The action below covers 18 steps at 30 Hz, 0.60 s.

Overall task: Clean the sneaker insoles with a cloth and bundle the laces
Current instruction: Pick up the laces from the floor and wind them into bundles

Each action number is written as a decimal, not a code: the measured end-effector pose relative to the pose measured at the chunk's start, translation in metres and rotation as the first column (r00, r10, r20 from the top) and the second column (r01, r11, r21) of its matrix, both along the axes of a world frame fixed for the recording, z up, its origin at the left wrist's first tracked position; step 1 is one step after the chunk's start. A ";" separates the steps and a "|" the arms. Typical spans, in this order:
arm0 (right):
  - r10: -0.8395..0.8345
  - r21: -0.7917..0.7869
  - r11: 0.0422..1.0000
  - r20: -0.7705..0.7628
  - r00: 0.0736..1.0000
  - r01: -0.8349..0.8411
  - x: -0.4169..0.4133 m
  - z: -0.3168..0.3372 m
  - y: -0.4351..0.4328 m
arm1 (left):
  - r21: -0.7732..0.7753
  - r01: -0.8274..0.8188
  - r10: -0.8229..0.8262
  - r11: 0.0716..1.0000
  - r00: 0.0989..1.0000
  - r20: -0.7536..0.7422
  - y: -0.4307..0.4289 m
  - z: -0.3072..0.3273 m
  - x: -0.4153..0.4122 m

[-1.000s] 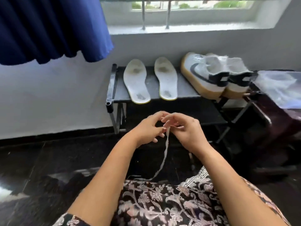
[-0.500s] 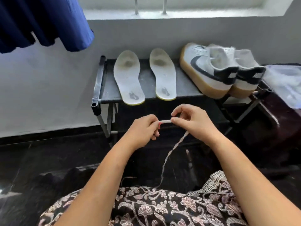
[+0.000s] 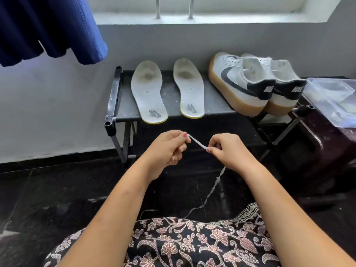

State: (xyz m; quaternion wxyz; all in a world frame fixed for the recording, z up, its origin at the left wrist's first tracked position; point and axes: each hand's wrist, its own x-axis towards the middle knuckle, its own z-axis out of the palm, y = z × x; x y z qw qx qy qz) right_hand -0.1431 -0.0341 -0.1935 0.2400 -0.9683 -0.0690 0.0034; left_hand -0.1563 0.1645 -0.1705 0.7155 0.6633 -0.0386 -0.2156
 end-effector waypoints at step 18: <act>0.465 0.496 0.847 -0.518 0.718 -0.191 -0.016 0.031 0.037 | 0.000 -0.247 0.246 0.969 0.962 0.117 -0.008 -0.021 0.011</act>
